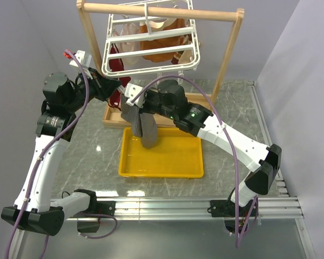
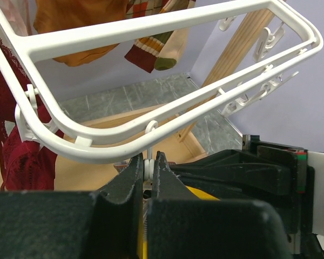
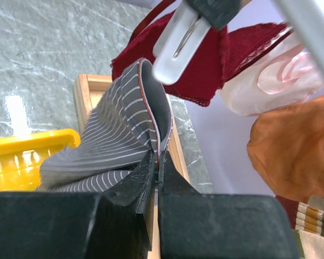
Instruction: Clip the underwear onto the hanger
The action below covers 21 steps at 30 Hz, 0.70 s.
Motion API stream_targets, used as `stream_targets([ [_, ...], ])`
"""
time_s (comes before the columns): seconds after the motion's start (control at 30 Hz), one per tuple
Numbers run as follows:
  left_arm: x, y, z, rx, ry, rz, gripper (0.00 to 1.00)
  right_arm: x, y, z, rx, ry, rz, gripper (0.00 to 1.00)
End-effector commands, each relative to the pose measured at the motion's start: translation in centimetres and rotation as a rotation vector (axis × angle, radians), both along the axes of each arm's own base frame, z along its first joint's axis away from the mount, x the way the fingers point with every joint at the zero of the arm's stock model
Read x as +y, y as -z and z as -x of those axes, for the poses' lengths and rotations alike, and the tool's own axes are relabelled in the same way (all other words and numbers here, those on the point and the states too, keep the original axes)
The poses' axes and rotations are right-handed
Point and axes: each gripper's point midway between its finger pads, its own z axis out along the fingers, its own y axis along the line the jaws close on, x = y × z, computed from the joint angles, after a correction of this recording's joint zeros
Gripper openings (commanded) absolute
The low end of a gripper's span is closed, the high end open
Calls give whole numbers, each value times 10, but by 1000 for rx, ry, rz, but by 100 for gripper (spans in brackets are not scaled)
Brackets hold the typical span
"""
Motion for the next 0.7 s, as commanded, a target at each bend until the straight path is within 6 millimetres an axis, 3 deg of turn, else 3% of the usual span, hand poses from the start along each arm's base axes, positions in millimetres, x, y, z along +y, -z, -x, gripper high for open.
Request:
stream_targets([
  [0.0, -4, 24, 10, 97, 48, -34, 0, 1, -44, 1, -63, 5, -85, 0],
  [0.67, -1, 29, 7, 81, 37, -79, 0, -3, -67, 5, -89, 0, -106, 0],
])
